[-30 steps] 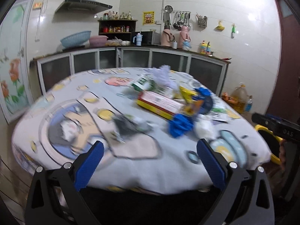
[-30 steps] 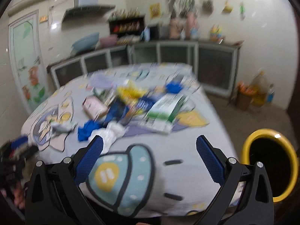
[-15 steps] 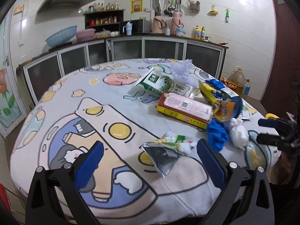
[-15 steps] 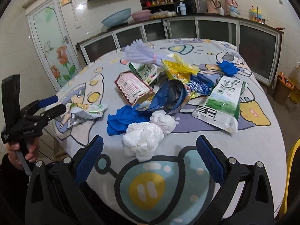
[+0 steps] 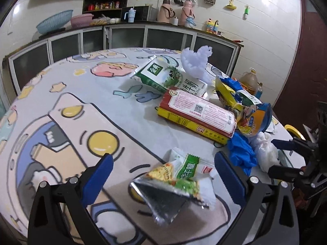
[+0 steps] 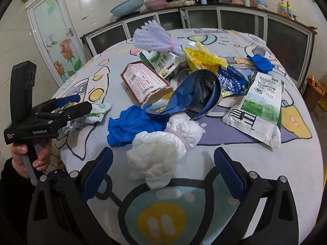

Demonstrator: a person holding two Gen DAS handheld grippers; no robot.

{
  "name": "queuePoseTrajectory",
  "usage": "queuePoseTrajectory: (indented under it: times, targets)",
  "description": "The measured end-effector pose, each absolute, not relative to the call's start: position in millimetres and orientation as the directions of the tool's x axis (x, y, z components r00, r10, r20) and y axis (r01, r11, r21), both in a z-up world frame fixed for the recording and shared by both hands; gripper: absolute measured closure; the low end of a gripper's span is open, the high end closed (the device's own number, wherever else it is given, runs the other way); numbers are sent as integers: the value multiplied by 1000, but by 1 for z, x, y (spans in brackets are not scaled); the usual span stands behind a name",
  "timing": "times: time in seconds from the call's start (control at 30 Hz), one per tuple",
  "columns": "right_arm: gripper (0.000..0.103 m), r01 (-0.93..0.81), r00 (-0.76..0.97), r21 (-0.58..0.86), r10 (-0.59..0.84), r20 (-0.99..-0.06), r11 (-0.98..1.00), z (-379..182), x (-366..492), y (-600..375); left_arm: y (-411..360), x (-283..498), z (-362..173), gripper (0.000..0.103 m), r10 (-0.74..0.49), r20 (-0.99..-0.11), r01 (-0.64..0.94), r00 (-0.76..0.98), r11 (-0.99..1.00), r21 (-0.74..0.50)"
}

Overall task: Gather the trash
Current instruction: 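Grasp the white tissue with the right tool while the left tool grasps the foil wrapper, then carry both items to the yellow-rimmed bin and open both tools over it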

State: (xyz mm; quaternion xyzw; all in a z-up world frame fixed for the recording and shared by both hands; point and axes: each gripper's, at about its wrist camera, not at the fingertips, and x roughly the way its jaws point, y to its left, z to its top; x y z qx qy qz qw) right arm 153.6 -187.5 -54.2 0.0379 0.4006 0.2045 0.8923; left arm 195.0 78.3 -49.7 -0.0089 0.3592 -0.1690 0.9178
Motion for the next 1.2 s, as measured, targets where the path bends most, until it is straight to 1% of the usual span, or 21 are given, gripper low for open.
queuePoseTrajectory:
  times: [0.03, 0.1, 0.13, 0.17, 0.2, 0.23, 0.27, 0.3, 0.33, 0.37, 0.4, 0.53, 0.73, 0.9, 1.1, 1.2]
  targets:
    - [9, -329, 589, 241, 398, -703, 913, -55, 156, -189, 77, 195, -51, 9, -323, -655, 307, 683, 941, -144]
    - [17, -322, 581, 243, 393, -713, 915, -57, 158, -190, 75, 196, -54, 29, -328, -659, 314, 677, 938, -145]
    - [23, -313, 578, 239, 384, -720, 919, -59, 160, -190, 74, 197, -55, 32, -328, -663, 314, 674, 938, -144]
    - [29, -306, 574, 234, 375, -728, 923, -60, 161, -190, 73, 198, -57, 41, -329, -667, 314, 668, 938, -148]
    - [31, -304, 568, 235, 373, -733, 923, -62, 162, -190, 73, 199, -58, 45, -335, -672, 314, 661, 936, -157]
    - [38, -305, 562, 242, 379, -735, 921, -62, 162, -191, 74, 198, -60, 45, -337, -672, 313, 659, 936, -163]
    - [49, -307, 553, 252, 387, -738, 918, -62, 162, -192, 74, 198, -60, 52, -341, -669, 311, 660, 935, -170]
    - [56, -307, 547, 256, 390, -741, 917, -63, 162, -192, 75, 197, -60, 58, -346, -666, 311, 661, 934, -177]
    - [62, -304, 548, 257, 389, -740, 917, -62, 161, -193, 75, 197, -60, 68, -356, -663, 313, 658, 931, -188]
    - [66, -304, 550, 260, 391, -738, 917, -62, 159, -194, 76, 196, -58, 72, -358, -659, 311, 661, 931, -193]
    - [69, -304, 550, 265, 396, -736, 915, -61, 158, -195, 78, 195, -55, 78, -362, -650, 307, 668, 930, -202]
    - [69, -311, 531, 345, 463, -709, 886, -52, 152, -207, 81, 187, -42, 80, -391, -626, 316, 674, 920, -233]
    - [69, -328, 567, 368, 493, -660, 870, -30, 129, -225, 77, 172, -18, 80, -407, -594, 346, 693, 912, -221]
    - [69, -309, 598, 398, 502, -625, 864, -16, 114, -249, 64, 163, -4, 80, -431, -578, 378, 693, 900, -218]
    - [69, -224, 670, 411, 445, -594, 884, -10, 99, -289, 29, 158, 8, 80, -466, -567, 437, 679, 878, -198]
    - [69, -150, 713, 408, 385, -586, 900, -9, 93, -319, 3, 161, 12, 80, -500, -567, 482, 655, 854, -196]
